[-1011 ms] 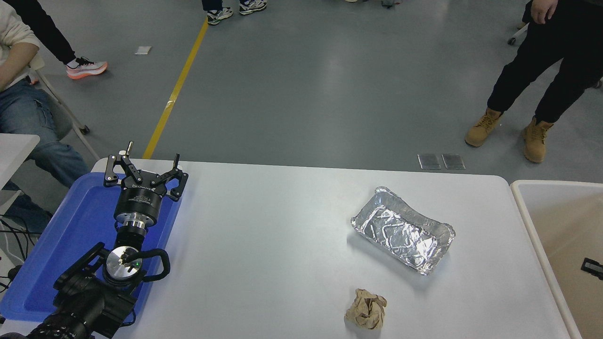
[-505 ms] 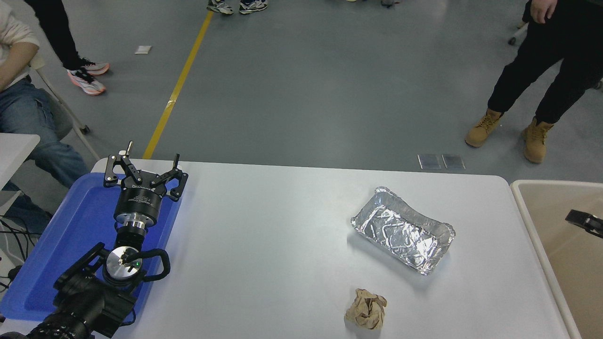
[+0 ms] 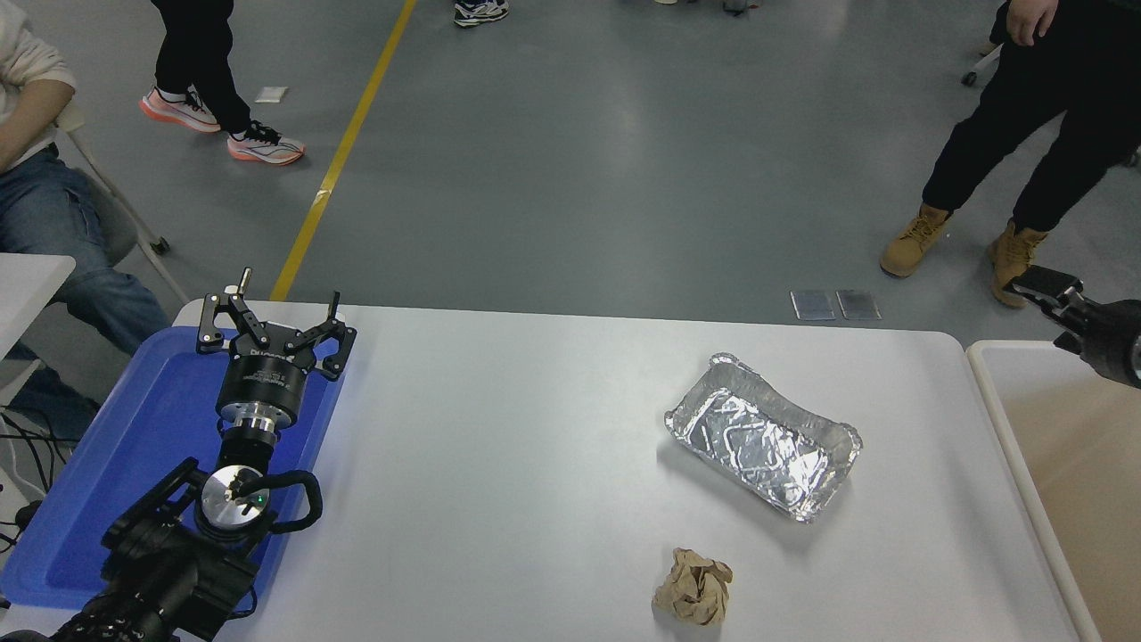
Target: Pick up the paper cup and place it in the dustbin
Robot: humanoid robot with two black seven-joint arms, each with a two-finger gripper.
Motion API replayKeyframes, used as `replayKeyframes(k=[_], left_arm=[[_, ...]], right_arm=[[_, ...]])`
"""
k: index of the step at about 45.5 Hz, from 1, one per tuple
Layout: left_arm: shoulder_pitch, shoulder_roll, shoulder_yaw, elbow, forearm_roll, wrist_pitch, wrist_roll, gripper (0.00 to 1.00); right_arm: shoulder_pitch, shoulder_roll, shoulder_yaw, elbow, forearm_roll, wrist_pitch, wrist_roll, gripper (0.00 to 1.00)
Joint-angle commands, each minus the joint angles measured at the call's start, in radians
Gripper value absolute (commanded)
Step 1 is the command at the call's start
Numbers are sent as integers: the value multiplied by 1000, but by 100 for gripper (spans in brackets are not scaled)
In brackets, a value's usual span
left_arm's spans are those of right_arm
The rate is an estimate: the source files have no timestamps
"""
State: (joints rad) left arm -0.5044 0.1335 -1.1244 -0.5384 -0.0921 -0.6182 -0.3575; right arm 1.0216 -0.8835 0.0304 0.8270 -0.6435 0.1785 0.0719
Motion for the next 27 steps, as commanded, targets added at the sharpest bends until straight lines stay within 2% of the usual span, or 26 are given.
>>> replayKeyframes(k=[1, 14, 27], left_arm=[[0, 0, 0, 0, 0, 0, 0, 100], [0, 0, 2, 0, 0, 0, 0, 100], [0, 0, 2, 0, 0, -2, 0, 100]], right_arm=[[239, -51, -219, 159, -1, 7, -35, 100], [649, 1, -713, 313, 8, 6, -35, 100], [1001, 153, -1083, 475, 8, 45, -26, 100]])
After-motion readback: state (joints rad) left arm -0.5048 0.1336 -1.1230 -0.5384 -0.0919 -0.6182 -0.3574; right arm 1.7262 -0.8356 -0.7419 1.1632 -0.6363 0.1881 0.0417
